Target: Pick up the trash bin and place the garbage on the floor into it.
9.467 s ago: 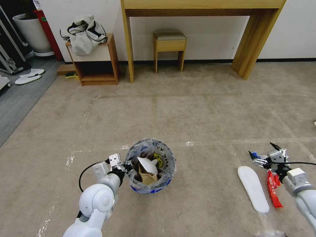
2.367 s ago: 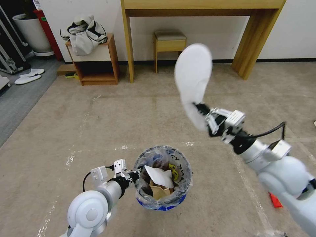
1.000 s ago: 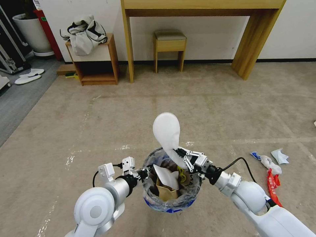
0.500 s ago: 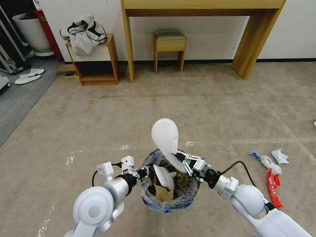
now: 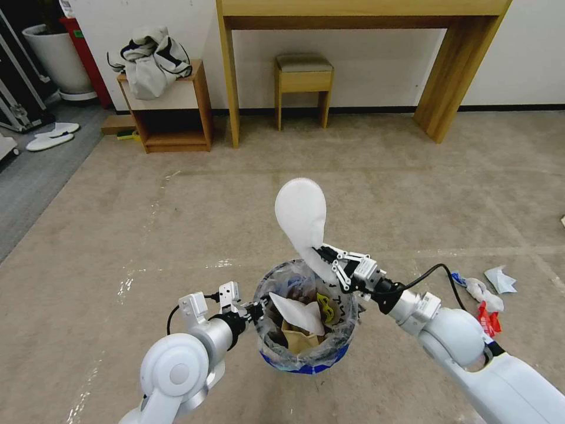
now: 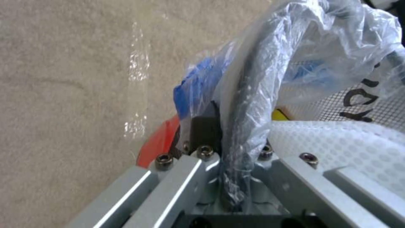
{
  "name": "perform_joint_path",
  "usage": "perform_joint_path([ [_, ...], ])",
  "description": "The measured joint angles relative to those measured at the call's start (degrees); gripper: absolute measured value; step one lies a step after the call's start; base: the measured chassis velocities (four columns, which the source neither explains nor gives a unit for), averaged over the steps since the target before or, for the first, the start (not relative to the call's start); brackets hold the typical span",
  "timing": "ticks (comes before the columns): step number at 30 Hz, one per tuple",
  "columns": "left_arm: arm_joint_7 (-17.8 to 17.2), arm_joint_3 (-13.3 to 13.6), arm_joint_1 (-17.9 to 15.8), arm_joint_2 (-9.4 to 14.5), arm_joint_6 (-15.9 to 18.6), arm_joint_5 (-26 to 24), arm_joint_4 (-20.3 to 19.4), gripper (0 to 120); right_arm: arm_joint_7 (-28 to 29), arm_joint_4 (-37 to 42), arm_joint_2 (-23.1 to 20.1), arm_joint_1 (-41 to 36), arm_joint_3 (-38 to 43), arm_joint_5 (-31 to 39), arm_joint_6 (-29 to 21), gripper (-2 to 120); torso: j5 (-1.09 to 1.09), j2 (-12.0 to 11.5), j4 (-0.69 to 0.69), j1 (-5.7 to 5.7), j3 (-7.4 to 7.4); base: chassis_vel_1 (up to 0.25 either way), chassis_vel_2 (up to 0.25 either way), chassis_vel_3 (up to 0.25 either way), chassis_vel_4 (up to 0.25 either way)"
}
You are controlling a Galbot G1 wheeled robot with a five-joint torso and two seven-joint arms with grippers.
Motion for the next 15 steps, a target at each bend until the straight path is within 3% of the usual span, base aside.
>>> perform_joint_path([
  [9, 0.41, 0.72, -0.97, -0.91, 0.00, 1.88, 2.57, 1, 0.27, 4.74, -1.90, -0.14, 0.76, 2.15, -1.02, 0, -0.01, 0.00, 0.00, 0.00, 0.00, 0.000, 0.000, 0.000, 0.000],
  [15, 0.25, 0.94, -1.00, -1.47, 0.01, 1.70, 2.09, 1, -0.90, 5.15, -0.94, -2.24, -0.84, 0.18, -1.30, 0, 0.00, 0.00, 0.00, 0.00, 0.00, 0.000, 0.000, 0.000, 0.000],
])
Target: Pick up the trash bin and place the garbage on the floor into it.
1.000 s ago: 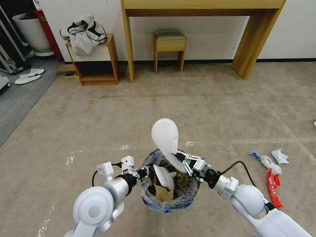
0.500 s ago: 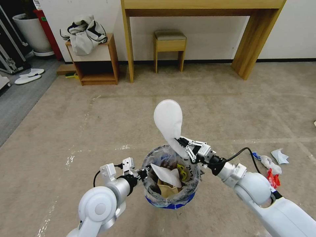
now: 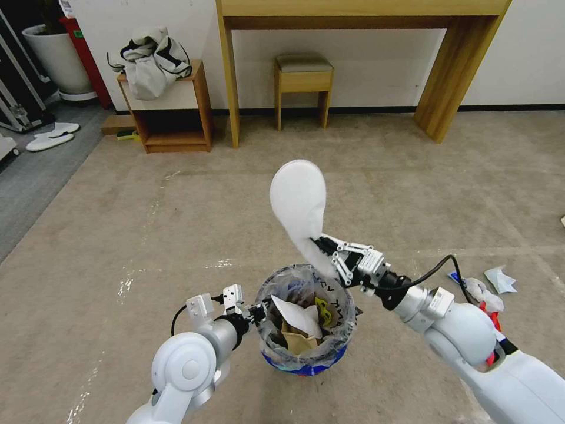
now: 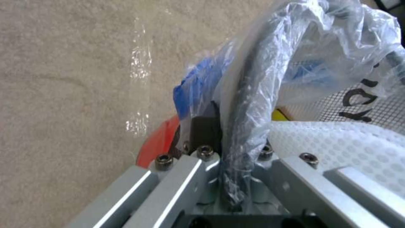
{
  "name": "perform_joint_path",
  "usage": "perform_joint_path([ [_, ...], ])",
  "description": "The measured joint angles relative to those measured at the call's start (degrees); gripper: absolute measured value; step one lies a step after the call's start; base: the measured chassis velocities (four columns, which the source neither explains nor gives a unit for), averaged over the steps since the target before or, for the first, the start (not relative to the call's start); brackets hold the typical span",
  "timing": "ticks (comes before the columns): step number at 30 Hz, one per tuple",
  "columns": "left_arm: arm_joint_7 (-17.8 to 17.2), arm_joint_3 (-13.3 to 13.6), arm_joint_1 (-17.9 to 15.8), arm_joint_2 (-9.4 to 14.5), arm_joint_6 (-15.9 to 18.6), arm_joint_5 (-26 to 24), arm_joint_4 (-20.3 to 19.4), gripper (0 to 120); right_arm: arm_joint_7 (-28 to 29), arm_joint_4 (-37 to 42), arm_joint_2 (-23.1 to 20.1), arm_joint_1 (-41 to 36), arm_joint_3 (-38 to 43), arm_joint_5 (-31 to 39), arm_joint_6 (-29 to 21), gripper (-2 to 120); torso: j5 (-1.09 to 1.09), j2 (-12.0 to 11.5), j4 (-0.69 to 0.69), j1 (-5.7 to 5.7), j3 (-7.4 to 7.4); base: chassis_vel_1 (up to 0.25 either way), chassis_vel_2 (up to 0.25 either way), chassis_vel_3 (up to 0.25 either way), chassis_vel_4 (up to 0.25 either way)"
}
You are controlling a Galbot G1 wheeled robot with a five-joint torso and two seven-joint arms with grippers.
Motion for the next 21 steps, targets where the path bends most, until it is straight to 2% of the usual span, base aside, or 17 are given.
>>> perform_joint_path([
  [21, -0.32, -0.93, 0.55, -0.08, 0.00, -1.82, -2.09, 1, -1.39, -5.78, 3.12, -1.21, -1.25, -4.39, 1.06, 0, 0.00, 0.00, 0.01, 0.00, 0.00, 0.000, 0.000, 0.000, 0.000],
])
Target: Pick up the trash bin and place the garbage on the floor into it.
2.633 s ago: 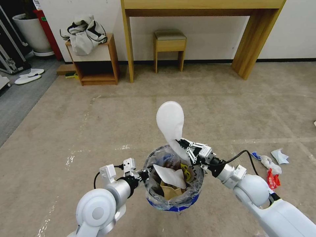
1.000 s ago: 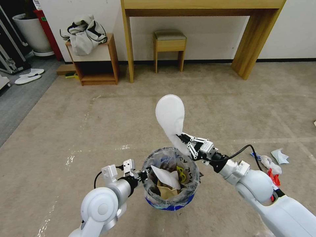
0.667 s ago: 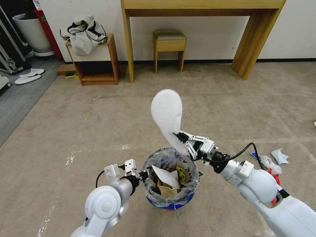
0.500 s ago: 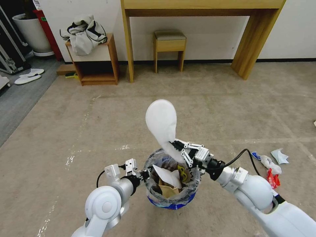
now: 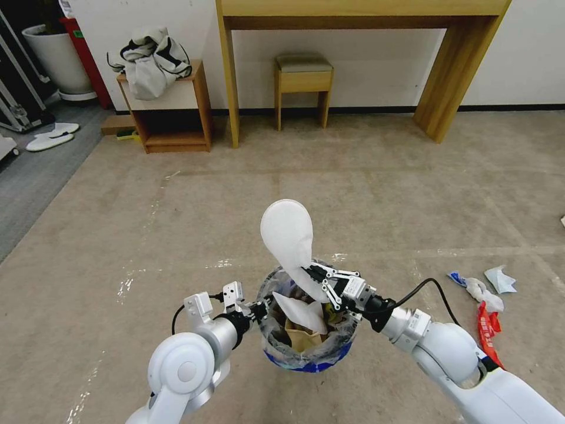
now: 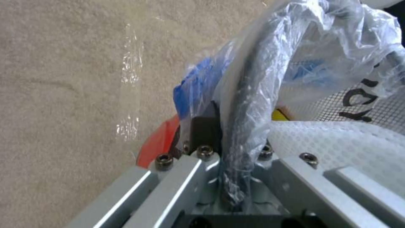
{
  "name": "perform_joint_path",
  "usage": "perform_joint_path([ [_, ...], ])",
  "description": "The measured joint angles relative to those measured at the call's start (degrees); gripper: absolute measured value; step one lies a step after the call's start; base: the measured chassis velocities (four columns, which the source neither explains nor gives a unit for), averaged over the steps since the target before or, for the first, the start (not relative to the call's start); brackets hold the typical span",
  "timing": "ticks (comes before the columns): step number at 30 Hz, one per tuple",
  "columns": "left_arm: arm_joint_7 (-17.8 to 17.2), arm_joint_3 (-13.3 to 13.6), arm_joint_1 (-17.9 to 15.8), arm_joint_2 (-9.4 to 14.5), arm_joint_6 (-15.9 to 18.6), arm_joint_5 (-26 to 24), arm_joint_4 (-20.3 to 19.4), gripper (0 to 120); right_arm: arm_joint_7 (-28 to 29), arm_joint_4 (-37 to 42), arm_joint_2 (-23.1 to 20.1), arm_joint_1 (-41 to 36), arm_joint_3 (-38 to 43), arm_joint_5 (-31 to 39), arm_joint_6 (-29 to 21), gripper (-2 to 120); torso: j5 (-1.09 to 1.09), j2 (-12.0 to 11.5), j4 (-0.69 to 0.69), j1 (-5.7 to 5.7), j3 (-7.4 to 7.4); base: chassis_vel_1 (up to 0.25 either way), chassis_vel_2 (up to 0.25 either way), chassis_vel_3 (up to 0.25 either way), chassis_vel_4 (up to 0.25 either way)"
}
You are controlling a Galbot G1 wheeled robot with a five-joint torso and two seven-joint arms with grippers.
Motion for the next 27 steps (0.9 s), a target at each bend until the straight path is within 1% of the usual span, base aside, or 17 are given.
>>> perform_joint_path([
  [6, -0.49, -0.35, -0.25, 0.11, -0.01, -0.99, -0.26, 1, 0.00, -0.71, 0.35, 0.15, -0.89, -0.61, 0.00, 0, 0.00, 0.00, 0.00, 0.00, 0.00, 0.000, 0.000, 0.000, 0.000],
  [7, -0.55, -0.42, -0.43, 0.12, -0.03, -1.08, -0.23, 1, 0.00, -0.79, 0.39, 0.15, -1.24, -0.83, 0.01, 2, 0.00, 0.00, 0.00, 0.00, 0.00, 0.000, 0.000, 0.000, 0.000],
  [8, -0.57, -0.46, -0.55, 0.12, -0.06, -1.16, -0.15, 1, 0.00, -0.83, 0.44, 0.15, -1.47, -0.99, 0.01, 7, 0.00, 0.00, 0.00, 0.00, 0.00, 0.000, 0.000, 0.000, 0.000],
  [9, -0.57, -0.46, -0.55, 0.12, -0.06, -1.16, -0.15, 1, 0.00, -0.83, 0.44, 0.15, -1.47, -0.99, 0.01, 7, 0.00, 0.00, 0.00, 0.00, 0.00, 0.000, 0.000, 0.000, 0.000],
  [11, -0.60, -0.52, -0.73, 0.04, -0.07, -1.35, -0.03, 1, 0.02, -1.10, 0.54, 0.18, -1.82, -1.22, 0.00, 14, 0.00, 0.00, 0.00, 0.00, 0.00, 0.000, 0.000, 0.000, 0.000],
  [12, -0.60, -0.52, -0.73, 0.04, -0.07, -1.35, -0.03, 1, 0.02, -1.10, 0.54, 0.18, -1.82, -1.22, 0.00, 14, 0.00, 0.00, 0.00, 0.00, 0.00, 0.000, 0.000, 0.000, 0.000],
  [14, -0.63, -0.61, -0.86, -0.01, -0.10, -1.47, 0.07, 1, 0.05, -1.45, 0.64, 0.32, -1.90, -1.29, 0.01, 26, 0.00, 0.00, 0.00, 0.00, 0.00, 0.000, 0.000, 0.000, 0.000],
  [15, -0.63, -0.61, -0.86, -0.01, -0.10, -1.47, 0.07, 1, 0.05, -1.45, 0.64, 0.32, -1.90, -1.29, 0.01, 26, 0.00, 0.00, 0.00, 0.00, 0.00, 0.000, 0.000, 0.000, 0.000],
  [17, -0.65, -0.70, -0.99, -0.03, -0.12, -1.59, 0.25, 1, 0.08, -1.52, 0.68, 0.43, -1.95, -1.30, 0.00, 37, 0.00, 0.00, 0.00, 0.00, 0.00, 0.000, 0.000, 0.000, 0.000],
  [18, -0.65, -0.70, -0.99, -0.03, -0.12, -1.59, 0.25, 1, 0.08, -1.52, 0.68, 0.43, -1.95, -1.30, 0.00, 37, 0.00, 0.00, 0.00, 0.00, 0.00, 0.000, 0.000, 0.000, 0.000],
  [21, -0.69, -0.80, -1.37, -0.09, -0.19, -1.65, 0.71, 1, 0.12, -1.52, 0.74, 0.46, -2.17, -1.36, -0.05, 53, 0.00, 0.00, 0.00, 0.00, 0.00, 0.000, 0.000, 0.000, 0.000],
  [22, -0.69, -0.80, -1.37, -0.09, -0.19, -1.65, 0.71, 1, 0.12, -1.52, 0.74, 0.46, -2.17, -1.36, -0.05, 53, 0.00, 0.00, 0.00, 0.00, 0.00, 0.000, 0.000, 0.000, 0.000],
  [23, -0.71, -0.83, -1.67, -0.11, -0.21, -1.73, 0.97, 1, 0.12, -1.56, 0.75, 0.39, -2.30, -1.47, -0.05, 59, 0.00, 0.00, 0.00, 0.00, 0.00, 0.000, 0.000, 0.000, 0.000],
  [24, -0.71, -0.83, -1.67, -0.11, -0.21, -1.73, 0.97, 1, 0.12, -1.56, 0.75, 0.39, -2.30, -1.47, -0.05, 59, 0.00, 0.00, 0.00, 0.00, 0.00, 0.000, 0.000, 0.000, 0.000],
  [25, -0.76, -0.90, -1.89, -0.14, -0.23, -1.86, 1.08, 1, 0.13, -1.58, 0.75, 0.36, -2.38, -1.54, -0.05, 62, 0.00, 0.00, 0.00, 0.00, 0.00, 0.000, 0.000, 0.000, 0.000],
  [26, -0.79, -1.01, -2.10, -0.14, -0.25, -2.06, 1.10, 1, 0.14, -1.62, 0.75, 0.35, -2.41, -1.57, -0.05, 68, 0.00, 0.00, -0.01, 0.00, 0.00, 0.000, 0.000, 0.000, 0.000],
  [27, -0.79, -1.01, -2.10, -0.14, -0.25, -2.06, 1.10, 1, 0.14, -1.62, 0.75, 0.35, -2.41, -1.57, -0.05, 68, 0.00, 0.00, -0.01, 0.00, 0.00, 0.000, 0.000, 0.000, 0.000],
])
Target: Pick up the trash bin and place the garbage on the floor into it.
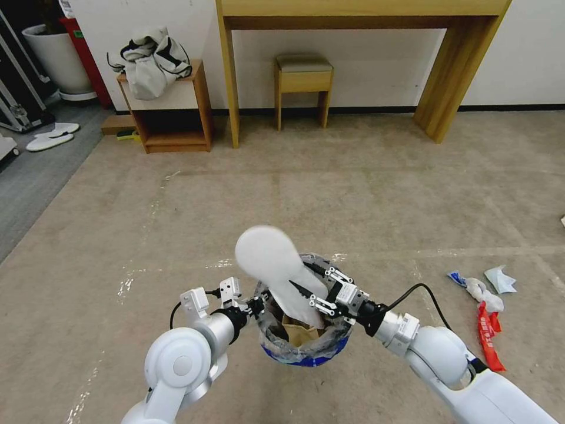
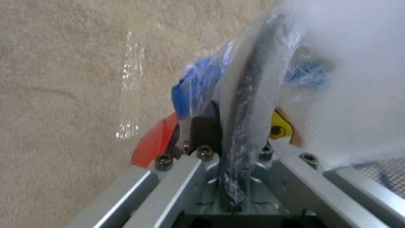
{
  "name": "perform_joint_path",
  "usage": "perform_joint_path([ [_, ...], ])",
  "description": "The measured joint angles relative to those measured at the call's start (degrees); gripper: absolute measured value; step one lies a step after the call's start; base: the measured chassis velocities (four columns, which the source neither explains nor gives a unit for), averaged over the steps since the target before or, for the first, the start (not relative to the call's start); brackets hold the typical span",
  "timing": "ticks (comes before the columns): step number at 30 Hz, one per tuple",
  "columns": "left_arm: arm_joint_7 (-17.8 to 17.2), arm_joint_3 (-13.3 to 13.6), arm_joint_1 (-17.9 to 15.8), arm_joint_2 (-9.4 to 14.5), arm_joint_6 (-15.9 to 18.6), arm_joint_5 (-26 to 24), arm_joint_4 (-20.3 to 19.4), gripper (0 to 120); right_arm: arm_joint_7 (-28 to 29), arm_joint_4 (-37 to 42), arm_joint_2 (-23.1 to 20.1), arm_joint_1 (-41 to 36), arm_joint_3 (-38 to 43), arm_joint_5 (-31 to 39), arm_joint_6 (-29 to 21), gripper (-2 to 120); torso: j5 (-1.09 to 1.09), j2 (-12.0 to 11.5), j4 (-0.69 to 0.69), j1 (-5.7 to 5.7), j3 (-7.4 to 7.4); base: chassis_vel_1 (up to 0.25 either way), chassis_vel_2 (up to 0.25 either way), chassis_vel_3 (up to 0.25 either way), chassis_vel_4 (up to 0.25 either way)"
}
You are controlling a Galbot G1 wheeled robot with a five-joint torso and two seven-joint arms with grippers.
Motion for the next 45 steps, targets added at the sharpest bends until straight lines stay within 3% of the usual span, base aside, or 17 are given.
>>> perform_joint_path([
  [3, -0.08, -0.22, 0.03, 0.11, -0.04, -0.30, 0.00, 1, 0.03, -0.14, 0.06, 0.17, 0.04, -0.01, 0.00, 84, 0.00, 0.00, 0.00, 0.00, 0.00, 0.000, 0.000, 0.000, 0.000],
  [8, -0.08, -0.31, 0.17, 0.07, -0.07, -0.32, 0.01, 1, 0.03, -0.19, -0.06, 0.00, 0.18, 0.00, 0.01, 99, 0.00, 0.00, 0.00, 0.00, 0.00, 0.000, 0.000, 0.000, 0.000],
  [29, -0.06, -0.68, 0.25, -0.05, -0.31, -0.23, 0.51, 1, 0.10, -0.07, -0.32, -0.39, 1.22, 0.62, 0.56, 100, 0.00, 0.00, 0.00, 0.00, 0.00, 0.000, 0.000, 0.000, 0.000],
  [37, 0.30, -0.98, 0.58, 0.23, -0.33, 0.46, 0.93, 1, 2.04, 5.59, -3.64, -1.03, 5.09, 4.97, -0.12, 100, 0.00, 0.00, 0.00, 0.00, 0.00, 0.000, 0.000, 0.000, 0.000],
  [45, 0.89, -2.26, 2.61, 0.29, -0.34, 2.18, -0.28, 1, 3.58, 5.49, -4.77, -2.34, 10.35, 7.34, 0.46, 100, 0.00, 0.00, 0.02, 0.00, 0.00, 0.000, 0.000, 0.000, 0.000],
])
